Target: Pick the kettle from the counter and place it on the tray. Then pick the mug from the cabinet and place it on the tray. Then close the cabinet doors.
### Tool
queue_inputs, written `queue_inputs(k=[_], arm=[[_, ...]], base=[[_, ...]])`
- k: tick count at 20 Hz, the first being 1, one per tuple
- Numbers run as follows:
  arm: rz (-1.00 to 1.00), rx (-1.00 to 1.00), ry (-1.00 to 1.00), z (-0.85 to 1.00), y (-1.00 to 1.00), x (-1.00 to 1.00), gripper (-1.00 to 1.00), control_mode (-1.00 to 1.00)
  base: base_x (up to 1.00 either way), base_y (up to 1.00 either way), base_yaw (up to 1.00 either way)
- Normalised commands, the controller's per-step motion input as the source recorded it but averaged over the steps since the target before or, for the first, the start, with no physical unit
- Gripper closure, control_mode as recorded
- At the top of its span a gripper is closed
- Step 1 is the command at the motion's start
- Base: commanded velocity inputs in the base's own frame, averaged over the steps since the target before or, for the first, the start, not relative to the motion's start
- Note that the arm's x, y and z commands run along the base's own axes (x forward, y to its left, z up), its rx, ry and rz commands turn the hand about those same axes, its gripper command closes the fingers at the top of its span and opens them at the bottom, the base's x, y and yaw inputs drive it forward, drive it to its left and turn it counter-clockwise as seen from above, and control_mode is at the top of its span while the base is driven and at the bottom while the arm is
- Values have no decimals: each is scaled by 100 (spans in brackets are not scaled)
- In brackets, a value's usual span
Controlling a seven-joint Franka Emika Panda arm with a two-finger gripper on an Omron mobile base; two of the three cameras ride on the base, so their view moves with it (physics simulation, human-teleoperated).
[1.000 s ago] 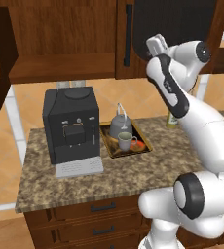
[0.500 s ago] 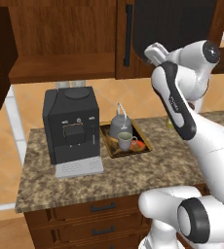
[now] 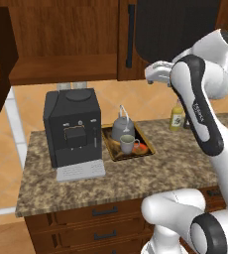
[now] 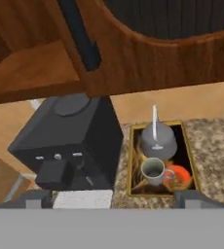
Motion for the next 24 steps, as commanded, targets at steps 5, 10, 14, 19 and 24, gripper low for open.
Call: queue_inputs(k=[5,10,14,19,24], arm=[[68,-79,-6,0,41,-58,-100,-100],[53,-71,-19,-5,31,-43,-100,-100],[29,-28,3,-14,-4,-5,-100,-100],[32,-23,-24,-10,15,-31,-100,-100],[38,-28,-27,-8,24,-35,-100,-100]], base=[[0,0,0],[0,0,0],[0,0,0],[0,0,0],[0,0,0]])
